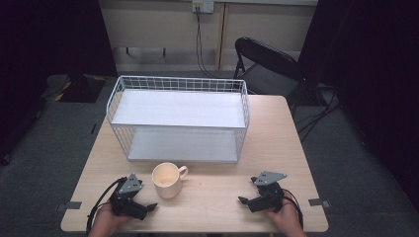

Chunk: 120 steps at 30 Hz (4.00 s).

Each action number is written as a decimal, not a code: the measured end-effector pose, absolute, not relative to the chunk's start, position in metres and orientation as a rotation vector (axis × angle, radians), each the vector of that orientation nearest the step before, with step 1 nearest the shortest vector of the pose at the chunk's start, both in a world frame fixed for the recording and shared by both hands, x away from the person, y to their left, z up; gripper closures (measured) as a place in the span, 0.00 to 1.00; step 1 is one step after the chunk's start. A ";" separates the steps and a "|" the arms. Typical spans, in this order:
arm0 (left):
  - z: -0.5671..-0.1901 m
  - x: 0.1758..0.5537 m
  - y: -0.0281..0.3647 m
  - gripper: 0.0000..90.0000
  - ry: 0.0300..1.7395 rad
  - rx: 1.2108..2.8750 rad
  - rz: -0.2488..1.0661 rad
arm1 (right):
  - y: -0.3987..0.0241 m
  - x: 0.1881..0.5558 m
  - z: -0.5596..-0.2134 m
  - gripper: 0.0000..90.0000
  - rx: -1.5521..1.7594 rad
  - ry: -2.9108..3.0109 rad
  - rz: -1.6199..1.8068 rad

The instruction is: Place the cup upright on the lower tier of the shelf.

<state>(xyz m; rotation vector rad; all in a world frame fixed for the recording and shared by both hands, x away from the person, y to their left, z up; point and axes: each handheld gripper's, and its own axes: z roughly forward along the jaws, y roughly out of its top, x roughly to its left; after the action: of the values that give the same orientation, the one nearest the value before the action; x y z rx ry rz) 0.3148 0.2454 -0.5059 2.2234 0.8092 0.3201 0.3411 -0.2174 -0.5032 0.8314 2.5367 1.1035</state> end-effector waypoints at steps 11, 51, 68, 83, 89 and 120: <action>-0.498 0.315 0.248 0.17 0.853 2.218 0.294 | -0.217 0.341 -0.503 0.13 0.833 2.536 1.101; -0.446 0.316 0.255 0.21 0.894 2.017 0.349 | -0.218 0.340 -0.503 0.14 0.837 2.532 1.100; -0.422 0.315 0.262 0.22 0.907 1.924 0.373 | -0.218 0.340 -0.503 0.14 0.837 2.533 1.100; -0.414 0.317 0.255 0.25 0.885 1.904 0.405 | -0.218 0.340 -0.503 0.14 0.837 2.532 1.100; -0.412 0.319 0.250 0.26 0.877 1.898 0.404 | -0.218 0.340 -0.503 0.14 0.837 2.533 1.100; -0.441 0.339 0.229 0.52 0.932 1.877 0.428 | -0.218 0.340 -0.503 0.14 0.837 2.533 1.100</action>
<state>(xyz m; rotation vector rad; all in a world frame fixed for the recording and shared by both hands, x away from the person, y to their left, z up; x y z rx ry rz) 0.3386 0.2285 -0.4411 1.8770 0.9323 0.4284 0.3403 -0.2176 -0.5031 0.8373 2.5327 1.1004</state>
